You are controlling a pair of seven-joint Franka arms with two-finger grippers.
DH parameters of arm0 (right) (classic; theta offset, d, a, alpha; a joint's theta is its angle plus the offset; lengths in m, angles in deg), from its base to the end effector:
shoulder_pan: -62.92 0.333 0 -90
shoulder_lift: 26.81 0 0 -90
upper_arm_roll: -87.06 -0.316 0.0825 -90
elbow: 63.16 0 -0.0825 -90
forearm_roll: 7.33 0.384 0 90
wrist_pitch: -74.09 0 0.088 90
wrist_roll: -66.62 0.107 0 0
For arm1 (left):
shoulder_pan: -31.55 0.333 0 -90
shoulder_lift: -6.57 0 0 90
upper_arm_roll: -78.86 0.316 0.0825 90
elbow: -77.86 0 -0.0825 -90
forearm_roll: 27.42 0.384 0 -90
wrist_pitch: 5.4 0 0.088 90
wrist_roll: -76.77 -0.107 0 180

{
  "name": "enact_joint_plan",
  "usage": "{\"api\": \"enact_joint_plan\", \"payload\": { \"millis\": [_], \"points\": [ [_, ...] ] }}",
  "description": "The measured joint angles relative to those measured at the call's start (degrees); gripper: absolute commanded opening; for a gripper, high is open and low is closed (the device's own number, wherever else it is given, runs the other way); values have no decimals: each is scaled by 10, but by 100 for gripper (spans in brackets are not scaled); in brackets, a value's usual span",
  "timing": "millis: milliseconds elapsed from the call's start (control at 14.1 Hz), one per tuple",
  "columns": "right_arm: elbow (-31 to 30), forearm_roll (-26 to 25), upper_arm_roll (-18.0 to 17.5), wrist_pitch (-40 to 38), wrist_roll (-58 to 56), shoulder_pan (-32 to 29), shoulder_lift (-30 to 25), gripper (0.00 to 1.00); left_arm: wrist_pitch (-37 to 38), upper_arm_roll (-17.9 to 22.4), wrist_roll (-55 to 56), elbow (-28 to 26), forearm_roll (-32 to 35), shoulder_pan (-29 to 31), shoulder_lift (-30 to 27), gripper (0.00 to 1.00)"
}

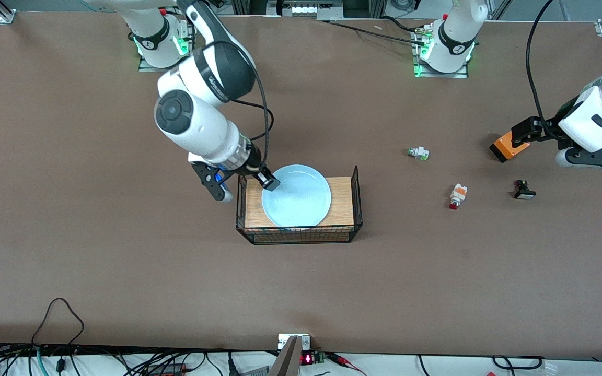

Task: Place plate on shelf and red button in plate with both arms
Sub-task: 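Withdraw the right gripper while the left gripper reaches the red button, then grasp the red push-button switch with the left gripper and lift it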

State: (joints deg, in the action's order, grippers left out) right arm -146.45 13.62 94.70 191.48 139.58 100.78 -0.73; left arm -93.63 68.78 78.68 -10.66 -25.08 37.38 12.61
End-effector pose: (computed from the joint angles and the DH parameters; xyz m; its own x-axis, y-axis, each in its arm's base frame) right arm 0.5915 0.3855 0.4419 0.6423 -0.7299 -0.2339 -0.7664 -0.6101 -0.2011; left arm 0.5790 -0.0335 0.5751 0.9934 -0.0402 -0.1078 -0.0432 -0.9987 -0.0259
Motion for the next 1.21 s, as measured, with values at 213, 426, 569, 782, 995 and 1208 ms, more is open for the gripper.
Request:
{"api": "enact_joint_plan", "payload": {
  "millis": [213,426,569,782,995,1208],
  "points": [
    [1,-36,17,-22,-38,-9,-45,100,19,2,0,-3,0,2,35,100],
    [1,-87,21,-62,-140,-40,-71,100,13,7,-2,-4,0,9,113,100],
    [0,-118,23,-92,-210,-71,-79,100,-39,7,-38,-8,2,14,167,100],
    [1,-133,25,-153,-339,-142,-86,100,-168,7,-136,-56,28,14,209,100],
    [1,-134,27,-206,-475,-224,-102,100,-318,2,-171,-153,67,13,213,100],
    [1,-134,27,-247,-573,-288,-124,100,-417,1,-177,-232,71,12,213,100]
  ]
}}
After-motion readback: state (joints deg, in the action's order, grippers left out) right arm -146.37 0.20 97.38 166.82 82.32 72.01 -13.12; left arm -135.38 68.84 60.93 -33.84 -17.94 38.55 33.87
